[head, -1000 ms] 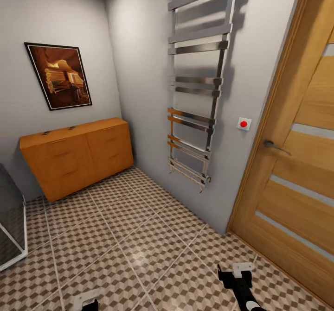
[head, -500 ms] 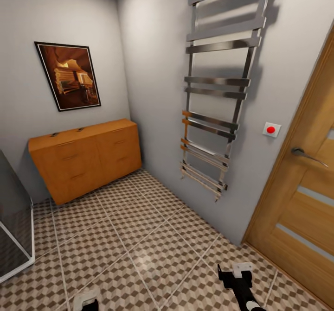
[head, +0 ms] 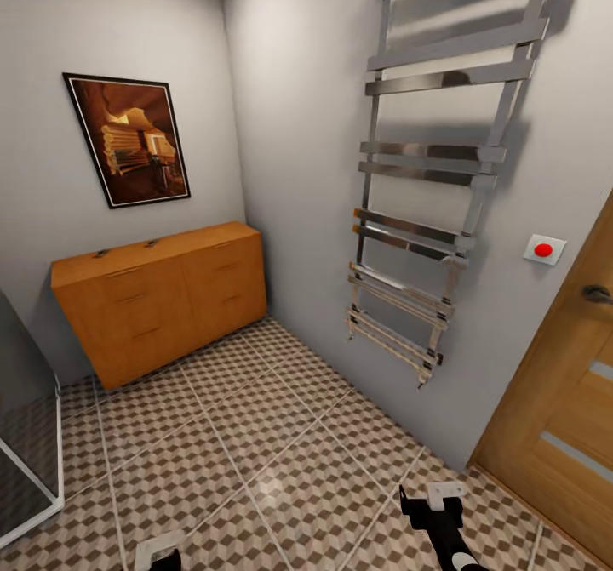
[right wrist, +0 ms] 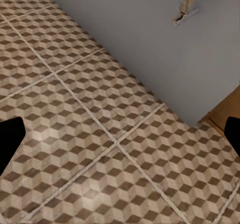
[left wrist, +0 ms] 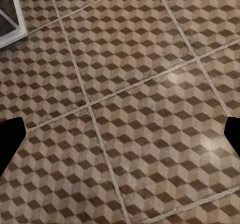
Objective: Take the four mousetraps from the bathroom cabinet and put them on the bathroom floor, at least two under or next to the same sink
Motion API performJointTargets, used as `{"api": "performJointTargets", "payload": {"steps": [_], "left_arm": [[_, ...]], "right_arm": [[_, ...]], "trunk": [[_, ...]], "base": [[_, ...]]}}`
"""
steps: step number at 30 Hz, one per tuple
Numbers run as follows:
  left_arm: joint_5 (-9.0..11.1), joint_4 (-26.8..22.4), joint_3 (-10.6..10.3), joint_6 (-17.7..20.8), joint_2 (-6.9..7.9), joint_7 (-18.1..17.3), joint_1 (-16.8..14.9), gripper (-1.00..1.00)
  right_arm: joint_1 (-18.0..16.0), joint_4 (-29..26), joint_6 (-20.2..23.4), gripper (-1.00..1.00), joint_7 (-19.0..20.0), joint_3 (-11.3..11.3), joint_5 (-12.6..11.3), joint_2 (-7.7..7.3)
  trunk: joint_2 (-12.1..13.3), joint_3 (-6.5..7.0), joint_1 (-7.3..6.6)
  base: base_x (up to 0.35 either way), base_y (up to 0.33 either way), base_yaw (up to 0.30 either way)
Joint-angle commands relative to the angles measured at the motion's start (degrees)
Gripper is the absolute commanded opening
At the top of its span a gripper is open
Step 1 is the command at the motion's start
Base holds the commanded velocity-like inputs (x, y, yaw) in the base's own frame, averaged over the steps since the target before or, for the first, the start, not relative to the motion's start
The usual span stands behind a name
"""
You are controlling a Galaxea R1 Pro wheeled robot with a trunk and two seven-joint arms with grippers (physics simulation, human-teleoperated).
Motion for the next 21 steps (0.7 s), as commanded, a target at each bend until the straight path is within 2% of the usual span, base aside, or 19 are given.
{"api": "performJointTargets", "payload": {"steps": [1, 9, 21], "left_arm": [[0.3, 0.2, -0.5, -0.3, -0.01, 0.1, -0.1, 1.0], [0.4, 0.2, -0.5, -0.3, -0.06, 0.0, -0.1, 1.0], [0.4, 0.2, -0.5, -0.3, -0.06, 0.0, -0.1, 1.0]], "right_arm": [[-0.1, 0.0, -0.2, 1.0, -0.1, 0.5, -0.6, 0.01], [-0.1, 0.0, -0.1, 1.0, -0.1, 0.5, -0.6, 0.05], [-0.1, 0.0, -0.1, 1.0, -0.1, 0.5, -0.6, 0.06]], "trunk": [[-0.1, -0.13, 0.06], [-0.1, -0.13, 0.06], [-0.1, -0.13, 0.06]], "base": [[0.266, 0.217, 0.0], [0.266, 0.201, 0.048], [0.26, 0.042, 0.261]]}}
